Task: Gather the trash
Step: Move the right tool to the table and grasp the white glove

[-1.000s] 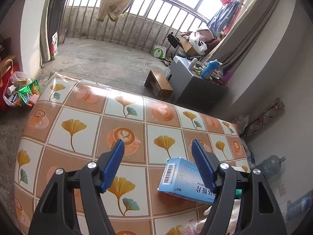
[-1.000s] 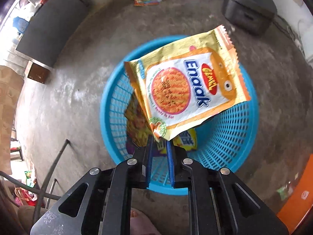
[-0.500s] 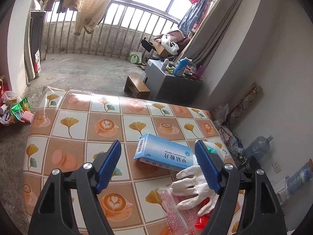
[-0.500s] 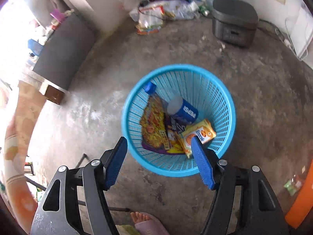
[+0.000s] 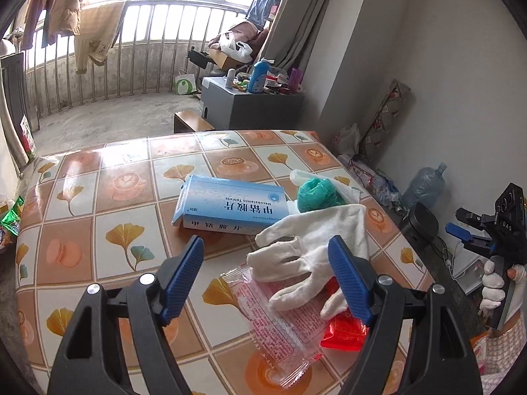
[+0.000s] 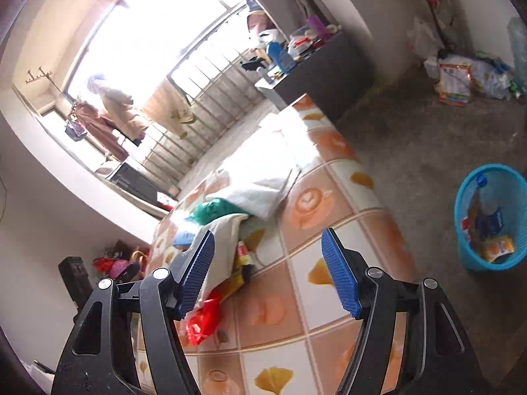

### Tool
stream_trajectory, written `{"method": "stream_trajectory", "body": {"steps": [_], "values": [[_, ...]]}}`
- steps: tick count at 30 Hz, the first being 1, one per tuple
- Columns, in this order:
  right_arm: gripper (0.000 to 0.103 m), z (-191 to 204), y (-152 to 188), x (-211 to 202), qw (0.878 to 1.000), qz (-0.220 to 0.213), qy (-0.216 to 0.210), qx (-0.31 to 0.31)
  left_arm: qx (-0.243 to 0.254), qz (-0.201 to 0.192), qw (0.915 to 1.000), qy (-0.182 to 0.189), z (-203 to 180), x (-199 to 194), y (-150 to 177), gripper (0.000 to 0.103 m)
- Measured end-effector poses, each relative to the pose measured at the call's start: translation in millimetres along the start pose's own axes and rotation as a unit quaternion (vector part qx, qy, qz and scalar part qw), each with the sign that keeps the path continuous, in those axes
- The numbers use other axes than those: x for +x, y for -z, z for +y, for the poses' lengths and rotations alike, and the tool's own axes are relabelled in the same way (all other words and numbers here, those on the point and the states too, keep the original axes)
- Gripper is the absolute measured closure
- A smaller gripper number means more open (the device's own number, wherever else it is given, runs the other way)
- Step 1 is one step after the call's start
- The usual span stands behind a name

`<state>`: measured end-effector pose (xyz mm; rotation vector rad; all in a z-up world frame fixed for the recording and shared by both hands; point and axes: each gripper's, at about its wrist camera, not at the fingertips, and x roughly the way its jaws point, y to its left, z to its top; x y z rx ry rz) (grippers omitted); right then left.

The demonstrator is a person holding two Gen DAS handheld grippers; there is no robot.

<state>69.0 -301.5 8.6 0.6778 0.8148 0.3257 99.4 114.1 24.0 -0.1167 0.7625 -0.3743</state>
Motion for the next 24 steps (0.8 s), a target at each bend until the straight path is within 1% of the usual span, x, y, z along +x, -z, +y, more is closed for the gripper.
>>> {"method": "stream_trajectory", "body": {"steps": [2,5,8,10,12,14,16,17,19,20,21,22,24], "values": [[0.039,17.9,5.3,28.9,1.000,0.024,-0.019,0.004,0.011,0.011,0.9999,-0.001,-6.6,10.5,3.8,0.028],[0.045,33.6,7.6,67.6,0.998,0.051,-0.032,0.014,0.021,0.033,0.9992,0.010,-14.3,24.1,10.5,0.027],[0.050,48.0,5.8,95.7,0.996,0.071,-0.036,0.025,0.020,0.061,0.9978,0.018,-18.0,34.8,19.5,0.028],[0.052,51.5,2.4,109.6,0.996,0.078,-0.030,0.029,0.014,0.080,0.9964,0.021,-17.3,39.0,26.3,0.032],[0.056,54.9,-0.1,118.9,0.996,0.083,-0.031,0.031,0.009,0.098,0.9949,0.021,-15.3,41.6,32.9,0.035],[0.060,60.0,-1.7,123.3,0.995,0.089,-0.030,0.029,0.003,0.114,0.9934,0.012,-11.3,44.1,39.4,0.038],[0.063,60.6,-1.6,127.4,0.995,0.092,-0.027,0.029,-0.013,0.126,0.9919,0.011,-4.7,45.7,45.1,0.043],[0.066,61.3,-1.2,127.1,0.995,0.092,-0.025,0.028,-0.022,0.131,0.9910,0.012,-1.6,47.0,47.2,0.044],[0.071,57.5,-1.4,127.5,0.995,0.093,-0.025,0.030,-0.036,0.145,0.9887,0.014,2.7,52.5,51.5,0.051],[0.075,56.0,-1.5,127.8,0.995,0.094,-0.025,0.032,-0.044,0.151,0.9874,0.016,4.5,55.3,53.3,0.052],[0.080,55.3,-2.0,128.2,0.995,0.095,-0.024,0.034,-0.049,0.144,0.9882,0.018,5.2,54.4,53.1,0.053],[0.083,54.0,-2.0,128.6,0.995,0.095,-0.022,0.035,-0.054,0.147,0.9874,0.025,6.0,55.6,52.8,0.054],[0.095,52.6,-2.3,126.8,0.994,0.097,-0.024,0.036,-0.078,0.148,0.9847,0.049,10.7,56.5,52.7,0.056]]}}
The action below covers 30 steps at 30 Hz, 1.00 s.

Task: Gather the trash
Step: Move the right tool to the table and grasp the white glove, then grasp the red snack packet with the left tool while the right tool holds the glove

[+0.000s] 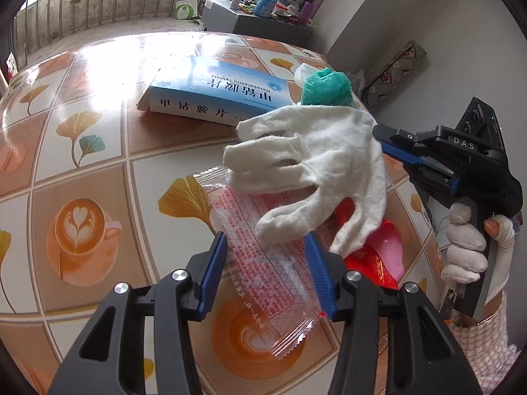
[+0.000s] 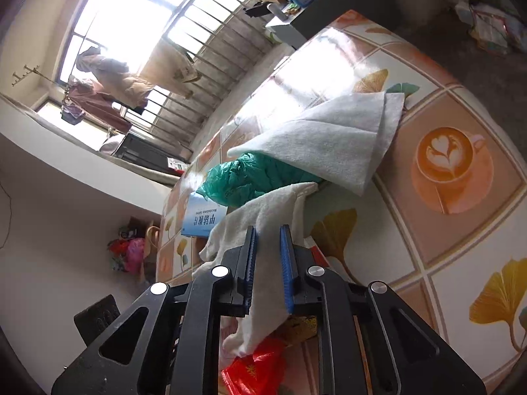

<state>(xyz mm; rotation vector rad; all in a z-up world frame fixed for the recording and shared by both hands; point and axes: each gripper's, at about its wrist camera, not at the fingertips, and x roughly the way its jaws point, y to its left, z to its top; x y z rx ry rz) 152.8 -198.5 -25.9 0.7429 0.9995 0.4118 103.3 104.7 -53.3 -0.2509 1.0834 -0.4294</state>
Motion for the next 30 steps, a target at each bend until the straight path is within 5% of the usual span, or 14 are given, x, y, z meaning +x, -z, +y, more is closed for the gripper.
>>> {"method": "stream_trajectory", "body": {"steps": [15,22,26,30], "values": [[0.103,56.4,-0.5,-86.2,0.982,-0.070,-0.161,-0.076,-0.006,-0.031,0.9995,0.004,6.6,-22.1,-5.1,0.058],[0.103,40.8,10.7,-156.5,0.978,-0.129,-0.123,-0.109,0.039,-0.042,0.9966,0.060,-25.1,-35.5,-9.3,0.058],[0.103,17.1,22.8,-162.2,0.984,-0.134,-0.076,-0.091,0.066,-0.003,0.9937,0.091,-49.9,-27.2,-2.5,0.058],[0.103,-11.5,40.4,-141.8,0.992,-0.109,-0.040,-0.055,0.075,0.050,0.9930,0.076,-63.3,-10.9,8.4,0.058]]}}
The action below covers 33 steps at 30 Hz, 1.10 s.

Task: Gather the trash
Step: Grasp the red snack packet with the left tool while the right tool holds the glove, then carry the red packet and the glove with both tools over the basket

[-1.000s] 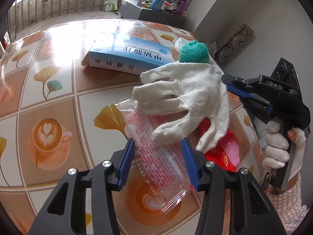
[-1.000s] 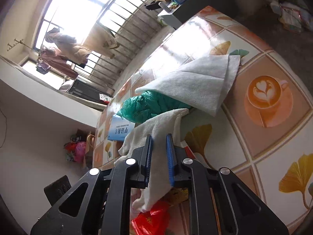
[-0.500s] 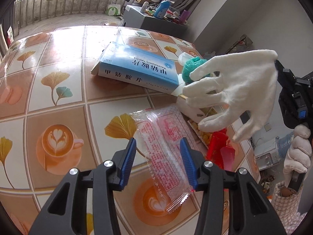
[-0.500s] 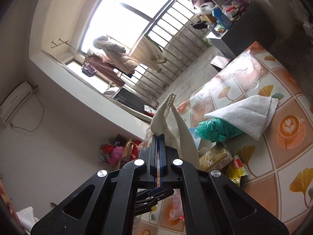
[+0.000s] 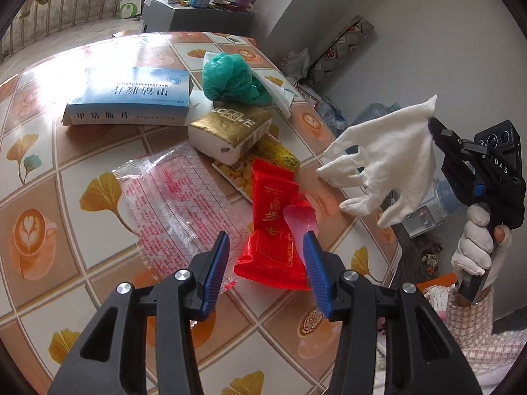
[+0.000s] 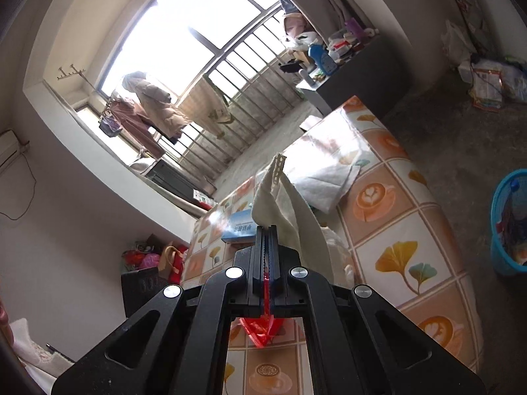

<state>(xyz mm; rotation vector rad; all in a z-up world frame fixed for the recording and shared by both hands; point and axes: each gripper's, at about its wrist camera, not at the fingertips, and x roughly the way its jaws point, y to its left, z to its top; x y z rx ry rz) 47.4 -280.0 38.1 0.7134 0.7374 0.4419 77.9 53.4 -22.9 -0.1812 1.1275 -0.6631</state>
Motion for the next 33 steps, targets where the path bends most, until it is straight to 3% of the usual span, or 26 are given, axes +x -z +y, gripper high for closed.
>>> {"method": "stream_trajectory", "body": {"steps": [7,12,15,18,27,31,33], "values": [[0.103,-21.1,30.5,12.5,0.999,0.030,-0.001,0.031,-0.042,0.035,0.9983,0.017,2.0,6.1,16.0,0.058],[0.103,-23.9,39.3,15.6,0.998,0.044,-0.010,0.036,-0.065,0.022,0.9976,0.005,0.5,20.3,11.1,0.059],[0.103,-20.6,43.7,13.3,0.999,0.045,-0.009,0.028,-0.075,0.018,0.9970,-0.001,0.7,29.1,9.9,0.067],[0.103,-19.7,48.6,10.0,0.999,0.044,-0.009,0.023,-0.083,0.016,0.9964,-0.005,2.3,32.0,9.0,0.069],[0.103,-23.3,52.7,2.1,0.999,0.035,-0.014,0.028,-0.066,-0.004,0.9975,-0.025,-13.0,44.9,5.2,0.069],[0.103,-21.8,51.3,-2.0,0.999,0.030,-0.014,0.025,-0.049,-0.016,0.9976,-0.047,-21.8,50.2,0.9,0.086],[0.103,-22.3,50.5,-7.2,0.999,0.023,-0.015,0.024,-0.045,-0.020,0.9978,-0.045,-24.4,50.2,-0.4,0.090]]}}
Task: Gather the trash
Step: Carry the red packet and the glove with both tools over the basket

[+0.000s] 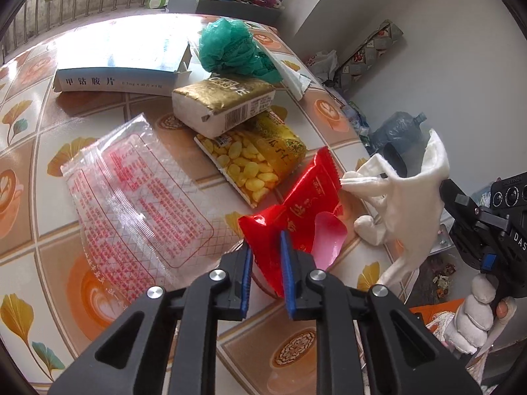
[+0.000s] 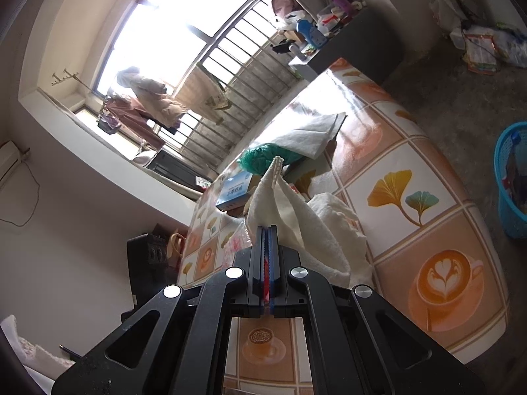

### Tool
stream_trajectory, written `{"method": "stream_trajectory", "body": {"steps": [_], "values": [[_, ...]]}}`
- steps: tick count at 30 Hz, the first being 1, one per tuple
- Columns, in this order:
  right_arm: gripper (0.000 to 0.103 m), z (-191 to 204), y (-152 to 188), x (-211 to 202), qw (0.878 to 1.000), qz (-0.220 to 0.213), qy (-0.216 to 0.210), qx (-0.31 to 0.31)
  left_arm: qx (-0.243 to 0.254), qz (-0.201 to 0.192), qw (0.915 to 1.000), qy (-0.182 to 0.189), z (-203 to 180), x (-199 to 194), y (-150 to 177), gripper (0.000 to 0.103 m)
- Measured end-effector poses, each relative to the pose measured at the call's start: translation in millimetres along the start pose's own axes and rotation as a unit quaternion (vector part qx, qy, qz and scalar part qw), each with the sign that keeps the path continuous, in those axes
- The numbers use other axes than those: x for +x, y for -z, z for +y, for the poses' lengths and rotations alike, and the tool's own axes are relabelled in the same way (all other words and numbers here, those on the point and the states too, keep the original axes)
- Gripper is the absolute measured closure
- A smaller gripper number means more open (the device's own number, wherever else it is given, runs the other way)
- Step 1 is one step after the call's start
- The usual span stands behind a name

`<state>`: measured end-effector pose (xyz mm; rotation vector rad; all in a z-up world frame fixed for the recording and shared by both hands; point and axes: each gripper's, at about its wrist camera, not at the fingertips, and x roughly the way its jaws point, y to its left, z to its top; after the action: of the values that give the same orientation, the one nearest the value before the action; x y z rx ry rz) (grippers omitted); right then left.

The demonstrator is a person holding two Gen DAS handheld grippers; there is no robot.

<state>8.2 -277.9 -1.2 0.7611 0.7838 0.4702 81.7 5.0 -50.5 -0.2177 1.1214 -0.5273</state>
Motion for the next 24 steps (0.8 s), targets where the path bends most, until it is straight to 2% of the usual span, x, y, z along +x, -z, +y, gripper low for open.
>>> {"method": "stream_trajectory", "body": {"steps": [4,9,15,19,24], "values": [[0.103,-3.9,-8.9,-18.3,1.000,-0.027,0.003,0.000,0.025,-0.018,0.9995,-0.005,-12.3,-10.5,-2.3,0.093],[0.103,-17.6,-31.9,-60.1,0.996,-0.089,0.022,0.010,0.067,-0.042,0.9967,0.015,-40.0,-33.4,-15.8,0.093],[0.103,-31.3,-58.1,-124.2,0.982,-0.182,0.056,0.011,0.159,-0.064,0.9843,0.040,-106.8,-39.6,-55.6,0.093],[0.103,-42.6,-72.5,-153.2,0.969,-0.229,0.098,0.008,0.223,-0.051,0.9721,0.051,-165.8,-5.6,-80.4,0.093],[0.103,-90.6,-86.9,-162.6,0.955,-0.245,0.163,0.039,0.280,0.024,0.9578,0.061,-231.0,80.9,-96.7,0.092]]}}
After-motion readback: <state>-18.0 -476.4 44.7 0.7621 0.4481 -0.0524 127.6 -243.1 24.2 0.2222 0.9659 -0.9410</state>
